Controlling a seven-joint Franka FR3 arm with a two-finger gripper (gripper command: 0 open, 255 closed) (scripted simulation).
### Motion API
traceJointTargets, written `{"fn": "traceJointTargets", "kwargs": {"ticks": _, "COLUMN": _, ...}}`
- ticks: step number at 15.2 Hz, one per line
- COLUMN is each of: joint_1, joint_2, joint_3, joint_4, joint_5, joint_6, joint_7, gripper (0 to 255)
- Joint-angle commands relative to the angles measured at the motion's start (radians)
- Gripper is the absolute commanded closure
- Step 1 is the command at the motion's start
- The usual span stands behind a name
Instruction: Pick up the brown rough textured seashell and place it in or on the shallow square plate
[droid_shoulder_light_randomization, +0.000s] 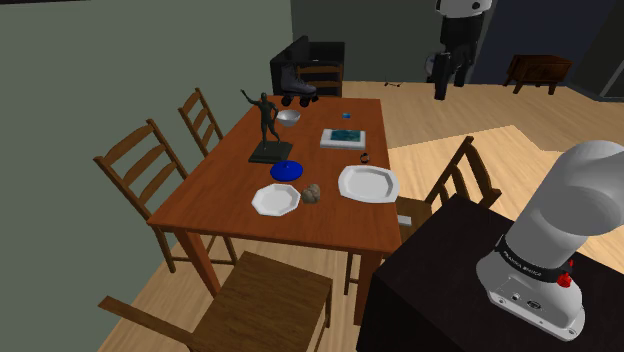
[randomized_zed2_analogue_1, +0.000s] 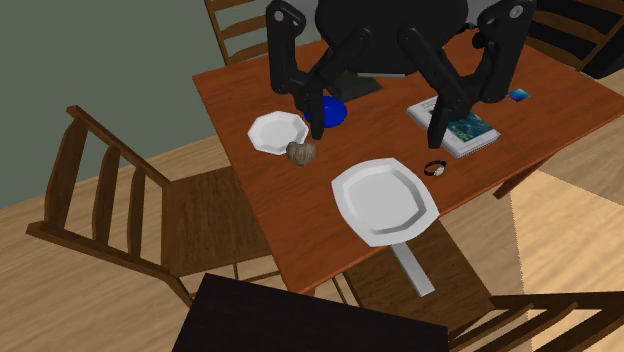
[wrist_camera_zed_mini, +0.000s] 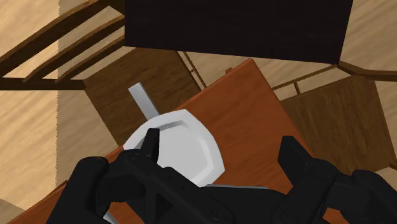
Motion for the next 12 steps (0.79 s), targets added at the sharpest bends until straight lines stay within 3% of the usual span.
{"fn": "traceJointTargets", "kwargs": {"ticks": 1, "joint_1": 0.000, "joint_2": 0.000, "joint_3": 0.000, "joint_4": 0.000, "joint_5": 0.000, "joint_6": 0.000, "joint_7": 0.000, "gripper": 0}}
{"fn": "traceJointTargets", "kwargs": {"ticks": 12, "joint_1": 0.066, "joint_2": 0.309, "joint_3": -0.047, "joint_4": -0.038, "joint_5": -0.039, "joint_6": 0.365, "joint_7": -0.196, "gripper": 0}}
